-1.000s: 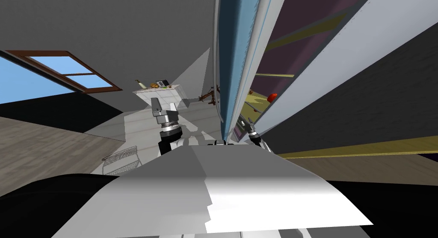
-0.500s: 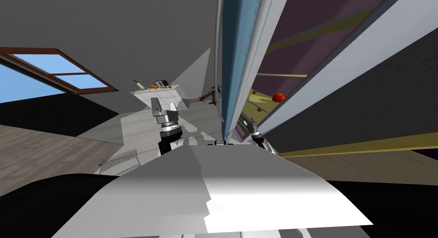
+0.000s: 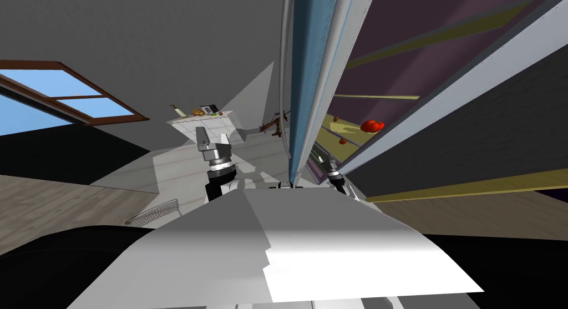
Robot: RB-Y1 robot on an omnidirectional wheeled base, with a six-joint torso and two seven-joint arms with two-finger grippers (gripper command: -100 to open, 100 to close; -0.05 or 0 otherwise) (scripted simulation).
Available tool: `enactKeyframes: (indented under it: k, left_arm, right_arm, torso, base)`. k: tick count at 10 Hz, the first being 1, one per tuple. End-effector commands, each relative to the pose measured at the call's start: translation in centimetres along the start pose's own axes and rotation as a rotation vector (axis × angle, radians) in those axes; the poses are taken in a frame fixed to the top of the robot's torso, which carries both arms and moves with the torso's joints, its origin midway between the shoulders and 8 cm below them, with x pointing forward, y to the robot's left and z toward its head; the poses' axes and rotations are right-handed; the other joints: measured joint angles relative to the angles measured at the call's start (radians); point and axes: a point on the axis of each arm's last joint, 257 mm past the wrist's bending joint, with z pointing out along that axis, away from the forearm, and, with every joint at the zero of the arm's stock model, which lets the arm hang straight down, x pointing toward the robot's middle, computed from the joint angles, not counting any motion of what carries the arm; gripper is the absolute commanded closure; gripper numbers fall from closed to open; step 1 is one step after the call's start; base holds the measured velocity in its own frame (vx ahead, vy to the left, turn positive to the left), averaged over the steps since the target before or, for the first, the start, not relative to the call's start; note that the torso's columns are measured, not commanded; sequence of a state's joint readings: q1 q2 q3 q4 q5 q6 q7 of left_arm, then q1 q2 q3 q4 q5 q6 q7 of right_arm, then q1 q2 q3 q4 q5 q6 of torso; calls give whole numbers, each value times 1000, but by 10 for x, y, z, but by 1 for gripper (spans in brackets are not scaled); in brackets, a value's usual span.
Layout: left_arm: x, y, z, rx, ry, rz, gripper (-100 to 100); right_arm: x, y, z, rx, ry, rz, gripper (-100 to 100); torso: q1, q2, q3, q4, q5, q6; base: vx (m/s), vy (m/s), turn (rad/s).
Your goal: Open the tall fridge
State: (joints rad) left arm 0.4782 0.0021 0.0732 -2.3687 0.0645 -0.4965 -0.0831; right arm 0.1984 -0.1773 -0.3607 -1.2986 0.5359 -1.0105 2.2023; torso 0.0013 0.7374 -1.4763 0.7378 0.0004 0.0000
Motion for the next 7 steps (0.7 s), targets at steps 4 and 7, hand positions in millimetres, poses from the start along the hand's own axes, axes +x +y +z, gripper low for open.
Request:
enactKeyframes:
  k: [4, 7]
  left_arm:
    - [0, 0, 0, 0, 0, 0, 0]
    - [0, 0, 0, 0, 0, 0, 0]
  right_arm:
    - [-12, 4, -1, 57, 72, 51, -100]
    - [-30, 14, 0, 91, 121, 123, -100]
  torso:
    - [-8, 2, 1, 1, -2, 0]
    - [-1, 0, 0, 0, 0, 0]
  base:
    - [15, 128, -33]
    - [2, 39, -12]
